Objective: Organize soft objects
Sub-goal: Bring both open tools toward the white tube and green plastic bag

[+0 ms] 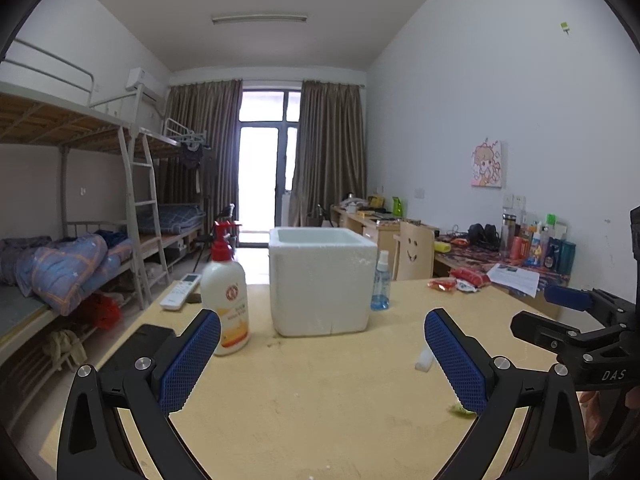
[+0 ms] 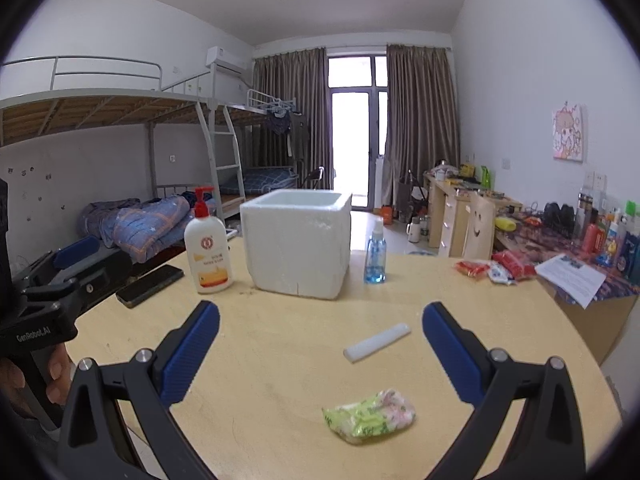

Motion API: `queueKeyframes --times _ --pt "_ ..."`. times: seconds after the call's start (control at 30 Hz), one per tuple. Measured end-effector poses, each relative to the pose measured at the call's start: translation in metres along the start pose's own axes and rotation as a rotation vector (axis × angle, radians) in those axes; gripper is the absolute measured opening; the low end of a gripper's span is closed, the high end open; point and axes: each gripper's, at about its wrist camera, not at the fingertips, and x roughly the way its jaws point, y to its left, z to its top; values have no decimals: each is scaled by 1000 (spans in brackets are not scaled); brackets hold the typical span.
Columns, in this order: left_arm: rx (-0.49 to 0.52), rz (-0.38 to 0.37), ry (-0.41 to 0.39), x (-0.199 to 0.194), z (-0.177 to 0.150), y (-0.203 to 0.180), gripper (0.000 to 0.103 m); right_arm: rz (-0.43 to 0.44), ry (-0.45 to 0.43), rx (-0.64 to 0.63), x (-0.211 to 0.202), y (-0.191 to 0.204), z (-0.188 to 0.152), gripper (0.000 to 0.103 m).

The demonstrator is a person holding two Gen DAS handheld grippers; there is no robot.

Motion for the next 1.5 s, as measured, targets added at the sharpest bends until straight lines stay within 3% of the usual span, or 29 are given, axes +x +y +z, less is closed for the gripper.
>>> queueKeyframes --times 0.47,0.8,1.2,1.5 --pt "33 -13 81 11 -30 -10 102 15 46 30 9 -3 -21 102" --pt "23 -78 104 19 -28 -24 102 -19 55 48 8 -17 -21 103" --pt "68 -214 142 38 -30 -65 102 -124 58 96 -3 -57 -26 103" --pt "106 -314 223 64 -38 -104 102 -196 63 171 -12 -104 -34 103"
